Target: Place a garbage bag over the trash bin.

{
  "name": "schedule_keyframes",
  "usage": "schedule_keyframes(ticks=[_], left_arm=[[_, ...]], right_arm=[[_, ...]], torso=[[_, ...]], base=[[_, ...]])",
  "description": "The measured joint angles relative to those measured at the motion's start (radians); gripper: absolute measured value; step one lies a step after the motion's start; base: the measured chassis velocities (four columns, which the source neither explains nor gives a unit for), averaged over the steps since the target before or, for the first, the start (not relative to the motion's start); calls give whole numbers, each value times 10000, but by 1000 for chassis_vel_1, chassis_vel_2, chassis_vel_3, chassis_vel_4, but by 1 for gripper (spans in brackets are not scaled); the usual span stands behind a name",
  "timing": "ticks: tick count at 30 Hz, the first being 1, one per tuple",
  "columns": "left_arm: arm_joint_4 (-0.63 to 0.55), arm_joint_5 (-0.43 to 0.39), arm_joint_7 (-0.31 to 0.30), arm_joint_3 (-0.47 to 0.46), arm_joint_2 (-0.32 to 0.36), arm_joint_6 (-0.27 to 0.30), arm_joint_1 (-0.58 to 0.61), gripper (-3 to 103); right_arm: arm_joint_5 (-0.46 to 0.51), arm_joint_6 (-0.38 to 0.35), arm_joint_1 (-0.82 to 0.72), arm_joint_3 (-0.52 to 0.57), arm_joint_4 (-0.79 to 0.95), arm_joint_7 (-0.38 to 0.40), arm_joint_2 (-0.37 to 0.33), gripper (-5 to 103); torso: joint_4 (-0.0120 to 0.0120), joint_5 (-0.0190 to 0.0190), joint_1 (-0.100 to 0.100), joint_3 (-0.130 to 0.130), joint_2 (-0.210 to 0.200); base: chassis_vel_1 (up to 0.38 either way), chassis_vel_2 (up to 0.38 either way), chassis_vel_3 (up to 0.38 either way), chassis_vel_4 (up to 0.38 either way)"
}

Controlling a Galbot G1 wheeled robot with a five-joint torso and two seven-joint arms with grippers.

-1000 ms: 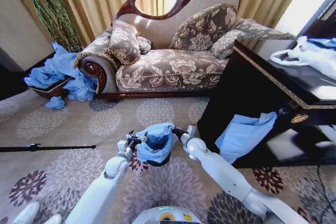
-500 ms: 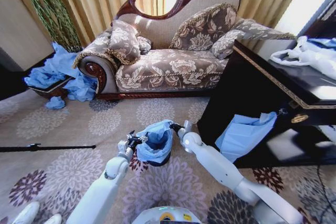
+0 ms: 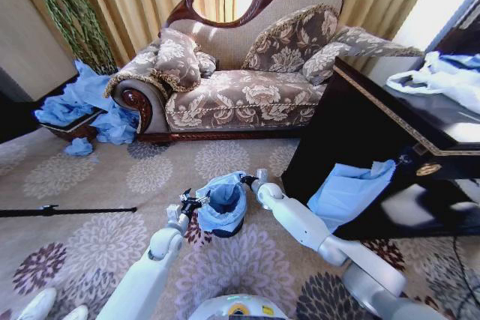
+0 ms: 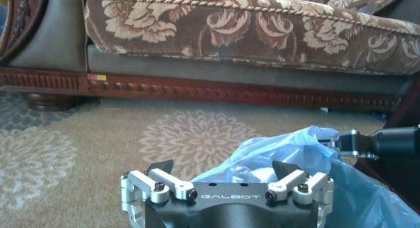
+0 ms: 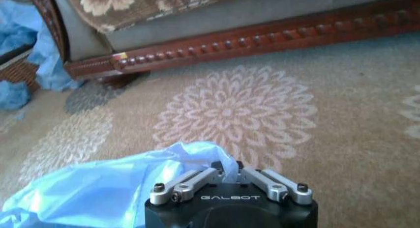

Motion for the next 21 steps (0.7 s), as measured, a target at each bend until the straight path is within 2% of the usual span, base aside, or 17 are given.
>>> schedule_keyframes(ticks=[2, 12, 15, 18, 21], left_arm=[[34, -17, 7, -39, -7, -58, 43, 100], [49, -167, 17, -139, -33, -182, 223, 100], [35, -187, 17, -160, -46, -248, 294, 100], [27, -198, 23, -173, -49, -324, 313, 100], [33, -198, 25, -161, -70, -336, 285, 100]], right_arm=[[-182, -4, 75, -92, -354, -365, 153, 0], [-1028, 197, 145, 25, -1454, -1115, 907, 0], [-1122, 213, 148, 89, -1571, -1145, 1003, 0], [-998, 198, 166, 18, -1240, -934, 792, 0], [-811, 125, 161, -119, -925, -715, 593, 0]], torso=[[0, 0, -1, 0, 0], [-16, -4, -7, -12, 9], [-12, -4, -8, -11, 10], [10, 3, -2, 1, 4], [15, 4, 1, 4, -1]], base=[[0, 0, 0, 0], [0, 0, 0, 0], [0, 0, 0, 0], [0, 0, 0, 0], [0, 0, 0, 0]])
